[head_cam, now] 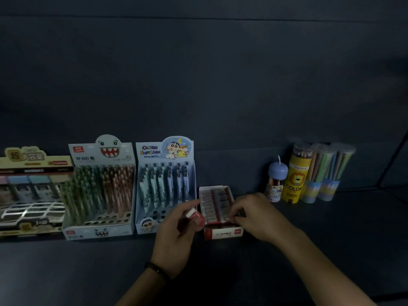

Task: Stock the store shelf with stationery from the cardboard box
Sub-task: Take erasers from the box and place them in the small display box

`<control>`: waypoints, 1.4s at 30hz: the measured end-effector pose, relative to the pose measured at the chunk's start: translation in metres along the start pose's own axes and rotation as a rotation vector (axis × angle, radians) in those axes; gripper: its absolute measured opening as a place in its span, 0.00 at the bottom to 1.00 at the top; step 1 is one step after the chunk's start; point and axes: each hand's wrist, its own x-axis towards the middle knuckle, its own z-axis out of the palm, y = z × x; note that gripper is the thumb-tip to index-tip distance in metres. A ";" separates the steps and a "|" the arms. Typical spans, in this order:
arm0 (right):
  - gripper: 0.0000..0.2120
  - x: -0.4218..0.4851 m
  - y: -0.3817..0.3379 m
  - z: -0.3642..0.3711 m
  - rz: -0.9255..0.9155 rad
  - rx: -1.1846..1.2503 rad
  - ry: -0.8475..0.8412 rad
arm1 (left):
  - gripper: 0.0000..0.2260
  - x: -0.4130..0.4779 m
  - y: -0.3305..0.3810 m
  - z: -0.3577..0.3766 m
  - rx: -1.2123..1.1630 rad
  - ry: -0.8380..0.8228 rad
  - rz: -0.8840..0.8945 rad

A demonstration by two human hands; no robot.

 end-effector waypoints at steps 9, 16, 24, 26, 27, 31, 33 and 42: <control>0.07 0.002 -0.008 -0.012 -0.043 -0.071 -0.086 | 0.10 0.004 -0.004 -0.001 -0.092 0.044 -0.035; 0.07 -0.010 -0.050 -0.003 -0.021 0.564 0.170 | 0.07 0.003 -0.002 0.001 -0.329 0.026 -0.049; 0.06 -0.007 -0.043 -0.018 -0.064 0.639 -0.016 | 0.13 0.004 -0.008 0.000 -0.034 0.082 0.202; 0.06 -0.005 -0.036 -0.021 -0.052 0.540 0.029 | 0.14 0.003 -0.007 -0.001 0.059 0.075 0.170; 0.05 -0.004 -0.034 -0.021 -0.053 0.473 0.057 | 0.13 0.003 -0.008 -0.001 0.116 0.075 0.161; 0.03 -0.001 -0.027 -0.015 -0.057 0.312 0.042 | 0.10 0.004 -0.012 -0.003 0.303 -0.010 0.199; 0.03 0.001 -0.024 -0.010 -0.037 0.309 0.002 | 0.11 0.003 -0.012 -0.002 0.298 -0.052 0.143; 0.06 0.004 -0.028 0.002 -0.124 0.129 -0.088 | 0.11 0.003 -0.016 -0.001 0.385 -0.105 0.218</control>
